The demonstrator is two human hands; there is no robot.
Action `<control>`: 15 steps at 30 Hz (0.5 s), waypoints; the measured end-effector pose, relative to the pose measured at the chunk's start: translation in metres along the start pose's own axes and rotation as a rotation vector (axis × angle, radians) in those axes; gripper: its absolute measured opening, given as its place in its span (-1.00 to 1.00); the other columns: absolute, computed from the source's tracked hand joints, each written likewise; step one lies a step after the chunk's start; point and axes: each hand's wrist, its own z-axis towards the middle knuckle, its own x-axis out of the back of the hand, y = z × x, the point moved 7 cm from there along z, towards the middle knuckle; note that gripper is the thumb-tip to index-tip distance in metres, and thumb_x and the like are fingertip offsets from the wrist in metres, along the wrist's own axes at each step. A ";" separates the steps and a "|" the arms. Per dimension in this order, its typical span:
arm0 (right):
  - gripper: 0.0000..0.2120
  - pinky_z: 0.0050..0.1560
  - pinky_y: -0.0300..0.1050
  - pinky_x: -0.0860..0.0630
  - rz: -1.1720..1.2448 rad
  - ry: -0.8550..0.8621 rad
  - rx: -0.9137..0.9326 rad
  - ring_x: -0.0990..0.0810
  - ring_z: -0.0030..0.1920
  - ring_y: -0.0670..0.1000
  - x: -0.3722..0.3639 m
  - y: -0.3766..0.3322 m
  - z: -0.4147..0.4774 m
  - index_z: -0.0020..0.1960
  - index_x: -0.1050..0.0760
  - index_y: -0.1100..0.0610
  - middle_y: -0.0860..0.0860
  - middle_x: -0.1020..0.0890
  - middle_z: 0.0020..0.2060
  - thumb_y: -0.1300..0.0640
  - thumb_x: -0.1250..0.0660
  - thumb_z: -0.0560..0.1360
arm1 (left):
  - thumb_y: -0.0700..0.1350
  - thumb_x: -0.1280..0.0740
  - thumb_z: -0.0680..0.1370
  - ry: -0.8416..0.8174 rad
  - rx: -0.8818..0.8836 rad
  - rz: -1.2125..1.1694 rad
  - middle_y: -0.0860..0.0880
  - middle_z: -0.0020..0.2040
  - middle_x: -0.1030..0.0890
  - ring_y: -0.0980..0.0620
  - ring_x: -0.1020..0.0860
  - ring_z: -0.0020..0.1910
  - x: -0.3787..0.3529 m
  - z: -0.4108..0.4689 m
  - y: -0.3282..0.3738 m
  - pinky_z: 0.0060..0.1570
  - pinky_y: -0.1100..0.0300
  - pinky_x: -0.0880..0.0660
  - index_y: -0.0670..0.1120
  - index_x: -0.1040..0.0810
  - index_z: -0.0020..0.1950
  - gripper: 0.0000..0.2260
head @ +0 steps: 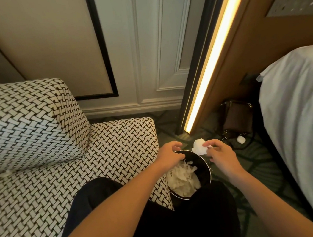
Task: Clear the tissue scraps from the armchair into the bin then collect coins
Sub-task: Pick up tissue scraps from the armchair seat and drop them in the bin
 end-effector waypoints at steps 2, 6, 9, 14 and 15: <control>-0.72 0.26 0.12 -0.44 -0.042 -0.126 -0.049 -0.53 0.13 0.06 -0.008 0.006 -0.002 0.13 -0.48 -0.11 0.02 -0.59 0.05 0.21 -0.23 0.53 | -0.20 -0.32 0.53 0.018 0.003 -0.009 -0.05 0.26 -0.51 0.02 -0.48 0.21 0.004 -0.002 -0.001 0.05 0.25 -0.43 -0.05 -0.44 0.32 -0.64; -0.61 0.32 0.13 -0.40 -0.077 -0.211 -0.108 -0.52 0.19 0.08 -0.017 0.011 -0.009 0.34 -0.33 -0.13 0.04 -0.60 0.08 0.15 -0.23 0.57 | -0.21 -0.29 0.54 0.048 0.006 -0.050 -0.05 0.20 -0.53 0.02 -0.53 0.13 0.016 -0.007 -0.004 -0.05 0.30 -0.45 -0.07 -0.45 0.29 -0.68; -0.68 0.32 0.11 -0.40 -0.077 -0.192 -0.086 -0.53 0.16 0.06 -0.016 -0.001 -0.012 0.32 -0.38 -0.05 0.03 -0.58 0.05 0.13 -0.22 0.58 | -0.22 -0.26 0.55 0.083 -0.006 -0.068 -0.04 0.16 -0.55 0.03 -0.56 0.09 0.030 -0.015 -0.005 -0.09 0.31 -0.45 -0.07 -0.46 0.27 -0.71; -0.78 0.25 -0.04 -0.45 -0.083 -0.158 0.061 -0.55 0.09 -0.02 -0.034 -0.051 -0.026 0.20 -0.48 0.02 -0.01 -0.58 0.04 0.11 -0.23 0.58 | -0.21 -0.25 0.56 0.154 -0.044 -0.127 -0.01 0.08 -0.56 0.08 -0.57 0.00 0.068 -0.032 -0.010 -0.22 0.36 -0.44 -0.07 -0.48 0.26 -0.72; -0.80 0.18 -0.11 -0.46 -0.068 -0.149 0.093 -0.56 0.08 -0.03 -0.041 -0.062 -0.029 0.18 -0.50 0.03 -0.01 -0.58 0.05 0.11 -0.24 0.57 | -0.19 -0.26 0.56 0.173 -0.050 -0.140 -0.01 0.09 -0.57 0.09 -0.57 -0.01 0.077 -0.036 -0.011 -0.22 0.36 -0.44 -0.06 -0.48 0.26 -0.73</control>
